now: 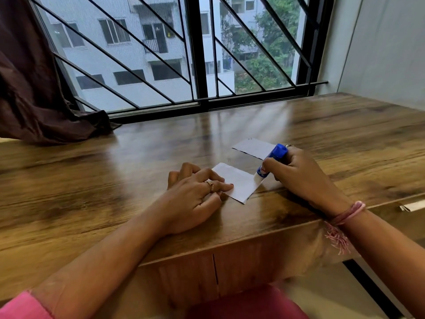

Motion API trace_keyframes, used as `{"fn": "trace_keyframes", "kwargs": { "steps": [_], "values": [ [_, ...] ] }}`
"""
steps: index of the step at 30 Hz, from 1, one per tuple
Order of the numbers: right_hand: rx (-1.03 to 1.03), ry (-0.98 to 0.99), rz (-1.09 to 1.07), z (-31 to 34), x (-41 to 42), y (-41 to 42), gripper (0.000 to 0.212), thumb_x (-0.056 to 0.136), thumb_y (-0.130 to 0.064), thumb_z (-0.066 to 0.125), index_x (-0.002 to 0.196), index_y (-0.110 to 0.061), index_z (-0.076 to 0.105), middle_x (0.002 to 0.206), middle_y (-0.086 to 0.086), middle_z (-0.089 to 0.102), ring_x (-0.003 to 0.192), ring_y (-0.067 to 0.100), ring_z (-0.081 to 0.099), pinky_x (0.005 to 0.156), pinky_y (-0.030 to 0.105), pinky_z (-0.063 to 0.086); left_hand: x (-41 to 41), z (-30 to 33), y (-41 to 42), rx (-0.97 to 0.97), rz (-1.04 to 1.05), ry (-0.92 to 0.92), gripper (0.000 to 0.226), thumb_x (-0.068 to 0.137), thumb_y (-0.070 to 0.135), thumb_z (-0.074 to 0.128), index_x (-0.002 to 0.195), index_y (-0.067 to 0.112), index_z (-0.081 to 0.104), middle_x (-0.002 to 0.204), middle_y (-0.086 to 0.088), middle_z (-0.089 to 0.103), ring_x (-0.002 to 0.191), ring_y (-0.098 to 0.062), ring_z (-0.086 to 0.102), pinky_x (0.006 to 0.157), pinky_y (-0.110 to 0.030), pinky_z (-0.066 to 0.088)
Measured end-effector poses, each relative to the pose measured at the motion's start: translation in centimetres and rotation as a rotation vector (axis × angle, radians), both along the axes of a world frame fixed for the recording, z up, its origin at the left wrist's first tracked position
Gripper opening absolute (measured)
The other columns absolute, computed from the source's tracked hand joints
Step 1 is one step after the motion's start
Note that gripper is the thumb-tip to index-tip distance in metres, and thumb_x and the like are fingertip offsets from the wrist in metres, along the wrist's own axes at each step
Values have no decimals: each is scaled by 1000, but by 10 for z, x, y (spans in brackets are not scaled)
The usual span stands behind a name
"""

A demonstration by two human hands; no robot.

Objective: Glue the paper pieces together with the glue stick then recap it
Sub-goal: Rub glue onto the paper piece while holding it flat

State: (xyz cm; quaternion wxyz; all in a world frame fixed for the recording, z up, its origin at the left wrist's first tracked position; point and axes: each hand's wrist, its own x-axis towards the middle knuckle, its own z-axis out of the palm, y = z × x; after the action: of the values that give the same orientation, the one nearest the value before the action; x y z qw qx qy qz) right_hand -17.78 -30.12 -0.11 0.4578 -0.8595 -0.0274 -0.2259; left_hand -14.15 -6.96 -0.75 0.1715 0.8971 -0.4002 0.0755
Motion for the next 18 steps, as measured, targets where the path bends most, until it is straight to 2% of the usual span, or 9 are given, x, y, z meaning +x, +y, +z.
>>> {"fn": "trace_keyframes", "kwargs": {
  "steps": [2, 5, 10, 14, 16, 18],
  "values": [
    [5, -14, -24, 0, 1, 0, 17, 81, -21, 62, 68, -11, 60, 60, -5, 51, 45, 0, 44, 46, 10, 34, 0, 0, 0, -3, -4, 4, 61, 79, 54, 16, 125, 44, 55, 119, 28, 46, 109, 0, 23, 84, -26, 11],
    [-14, -6, 15, 0, 1, 0, 23, 78, -27, 64, 65, -9, 58, 60, -2, 50, 46, 3, 41, 45, 12, 34, 1, 0, 0, 5, -3, 2, 61, 79, 53, 16, 125, 45, 54, 120, 28, 46, 108, 0, 23, 83, -26, 11],
    [10, -21, -25, -3, 4, -2, 23, 68, -38, 58, 64, -15, 58, 58, -2, 52, 46, 4, 42, 46, 13, 34, 2, 0, 0, 11, 1, 3, 60, 79, 52, 16, 125, 46, 53, 120, 28, 46, 108, 1, 22, 82, -25, 11],
    [-42, 2, 26, -4, 6, -2, 44, 60, -49, 55, 70, -7, 64, 58, 3, 51, 47, 8, 41, 46, 18, 32, 2, -1, 0, 15, -1, -16, 59, 79, 51, 16, 125, 47, 53, 117, 30, 44, 106, 2, 21, 80, -24, 10],
    [-25, -21, 4, -4, 6, -2, 40, 63, -45, 58, 70, -6, 62, 58, 1, 50, 46, 6, 40, 45, 16, 33, 2, -1, 0, 12, -3, -16, 60, 79, 52, 16, 125, 46, 53, 117, 30, 44, 106, 2, 21, 80, -24, 10],
    [-8, -29, 0, -4, 7, -3, 28, 66, -41, 59, 67, -13, 62, 57, -3, 51, 46, 5, 41, 46, 14, 34, 2, -1, 0, 5, -2, -8, 59, 79, 52, 17, 125, 46, 54, 117, 30, 45, 107, 1, 21, 83, -24, 11]
  ]
}}
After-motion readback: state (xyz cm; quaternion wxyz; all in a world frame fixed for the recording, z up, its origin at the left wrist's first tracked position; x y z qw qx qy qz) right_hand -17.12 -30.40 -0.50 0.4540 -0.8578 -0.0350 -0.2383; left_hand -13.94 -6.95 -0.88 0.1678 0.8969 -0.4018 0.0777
